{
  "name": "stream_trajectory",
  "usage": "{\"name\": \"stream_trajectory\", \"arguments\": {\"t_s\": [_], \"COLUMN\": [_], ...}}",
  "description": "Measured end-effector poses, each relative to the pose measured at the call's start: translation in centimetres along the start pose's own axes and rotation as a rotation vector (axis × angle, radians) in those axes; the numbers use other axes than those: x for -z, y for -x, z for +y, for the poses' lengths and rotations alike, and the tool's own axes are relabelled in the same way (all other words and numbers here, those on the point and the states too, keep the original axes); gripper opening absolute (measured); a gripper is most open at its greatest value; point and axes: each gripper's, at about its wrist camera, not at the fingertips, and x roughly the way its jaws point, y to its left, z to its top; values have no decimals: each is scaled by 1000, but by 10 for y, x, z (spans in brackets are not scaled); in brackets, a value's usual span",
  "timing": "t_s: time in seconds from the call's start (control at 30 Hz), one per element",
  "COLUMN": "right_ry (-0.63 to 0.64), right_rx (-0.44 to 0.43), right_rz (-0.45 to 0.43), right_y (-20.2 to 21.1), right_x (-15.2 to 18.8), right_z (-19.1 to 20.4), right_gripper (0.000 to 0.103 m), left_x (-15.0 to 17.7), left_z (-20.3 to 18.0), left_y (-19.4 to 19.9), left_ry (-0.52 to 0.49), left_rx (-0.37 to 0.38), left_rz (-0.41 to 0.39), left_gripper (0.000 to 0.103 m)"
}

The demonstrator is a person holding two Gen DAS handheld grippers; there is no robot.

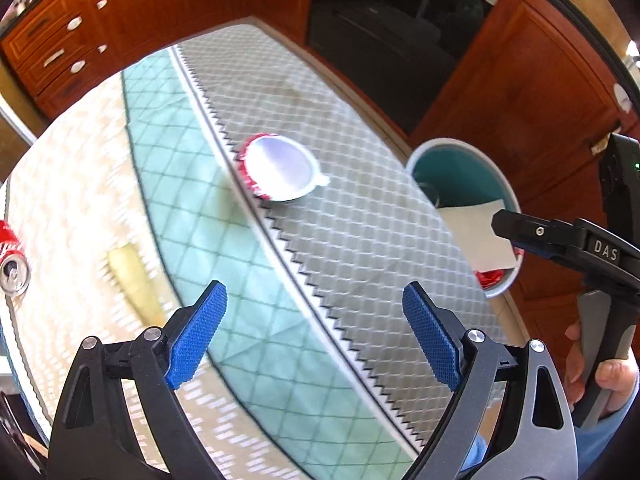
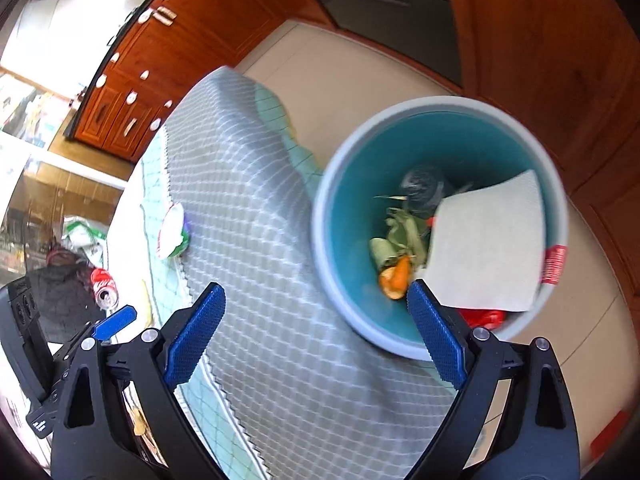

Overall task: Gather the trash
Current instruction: 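Grasp the white red-rimmed bowl with the right tool while the left tool grasps the yellow peel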

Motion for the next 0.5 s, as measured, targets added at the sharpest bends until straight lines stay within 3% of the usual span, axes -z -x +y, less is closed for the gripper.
{"name": "stream_trajectory", "arguments": {"t_s": [0.27,0.5], "right_ry": [166,284], "right_rx": [-4,27], "right_rz": [71,79], "right_y": [-41,-80], "right_x": [4,-2], "right_z": [79,139], "right_gripper": [88,88], "left_x": [16,21], "left_z": [83,123], "left_y": [8,9], "left_ry": [142,191], "left_rx": [-29,-33], "left_rz": [-10,-28], "left_gripper": [90,90]}}
